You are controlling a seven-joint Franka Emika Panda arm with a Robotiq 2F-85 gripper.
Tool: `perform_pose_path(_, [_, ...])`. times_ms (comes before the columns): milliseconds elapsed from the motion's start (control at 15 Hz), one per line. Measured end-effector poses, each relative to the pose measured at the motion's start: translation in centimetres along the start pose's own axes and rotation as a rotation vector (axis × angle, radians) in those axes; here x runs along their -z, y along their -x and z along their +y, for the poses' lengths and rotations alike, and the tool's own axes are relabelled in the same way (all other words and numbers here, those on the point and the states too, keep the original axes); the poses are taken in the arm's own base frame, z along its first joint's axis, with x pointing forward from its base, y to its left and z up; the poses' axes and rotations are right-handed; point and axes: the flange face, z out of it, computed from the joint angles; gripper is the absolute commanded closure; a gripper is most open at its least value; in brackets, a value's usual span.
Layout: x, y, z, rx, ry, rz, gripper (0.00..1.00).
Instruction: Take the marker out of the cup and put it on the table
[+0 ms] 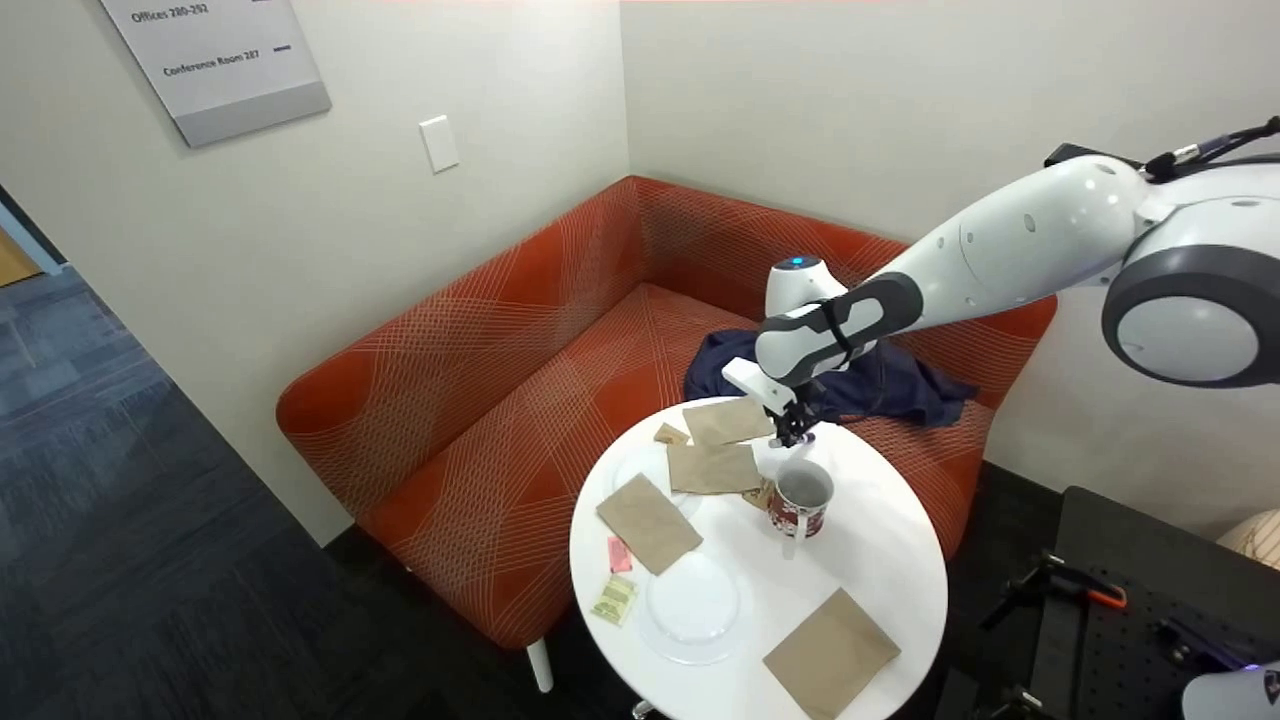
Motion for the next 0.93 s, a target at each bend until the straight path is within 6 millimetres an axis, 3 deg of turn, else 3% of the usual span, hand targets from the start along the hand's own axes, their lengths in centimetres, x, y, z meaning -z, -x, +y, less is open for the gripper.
perform_pose_path(333, [-0.5, 0.4, -0.4, 0.001, 0.014, 0.003, 0.11])
perform_pose_path(467, [-0.1, 0.8, -0.6, 0.007, 0.004, 0.002, 0.01])
perform_pose_path(667, [1.6, 1.1, -0.9, 0.011, -0.021, -0.002, 0.00])
perform_pose_path(933, [5.8, 0.8, -1.0, 0.014, -0.074, -0.005, 0.00])
